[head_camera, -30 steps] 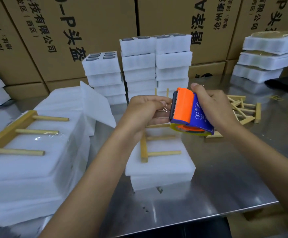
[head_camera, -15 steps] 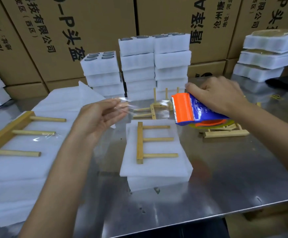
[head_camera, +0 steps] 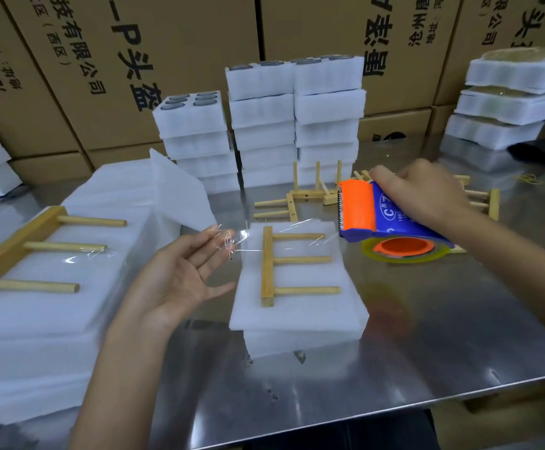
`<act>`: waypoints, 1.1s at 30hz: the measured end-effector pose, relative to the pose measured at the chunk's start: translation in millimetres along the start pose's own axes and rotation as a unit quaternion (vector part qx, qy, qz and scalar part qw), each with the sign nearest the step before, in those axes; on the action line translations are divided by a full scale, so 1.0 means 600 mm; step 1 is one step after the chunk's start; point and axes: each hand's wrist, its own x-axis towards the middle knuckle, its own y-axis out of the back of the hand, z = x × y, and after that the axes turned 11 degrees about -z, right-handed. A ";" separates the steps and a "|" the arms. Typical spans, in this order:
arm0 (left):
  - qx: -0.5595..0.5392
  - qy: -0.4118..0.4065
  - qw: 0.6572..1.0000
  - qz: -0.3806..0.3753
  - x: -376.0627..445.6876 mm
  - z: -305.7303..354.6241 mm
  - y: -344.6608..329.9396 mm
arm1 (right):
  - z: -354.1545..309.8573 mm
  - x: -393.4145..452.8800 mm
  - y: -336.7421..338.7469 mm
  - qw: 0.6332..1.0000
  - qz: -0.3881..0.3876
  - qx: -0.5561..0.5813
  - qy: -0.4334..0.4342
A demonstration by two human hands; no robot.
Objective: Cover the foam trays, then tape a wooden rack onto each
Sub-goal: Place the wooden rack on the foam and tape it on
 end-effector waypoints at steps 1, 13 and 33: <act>-0.012 -0.001 1.000 0.000 -0.001 -0.005 0.000 | -0.001 0.004 -0.011 1.000 0.011 0.013 -0.016; -0.036 -0.038 0.999 -0.012 -0.021 -0.021 -0.009 | -0.027 0.042 -0.081 0.987 0.064 0.133 -0.063; 0.125 -0.279 0.920 0.245 0.028 -0.051 -0.023 | 0.006 0.062 0.027 0.976 -0.185 -0.111 0.020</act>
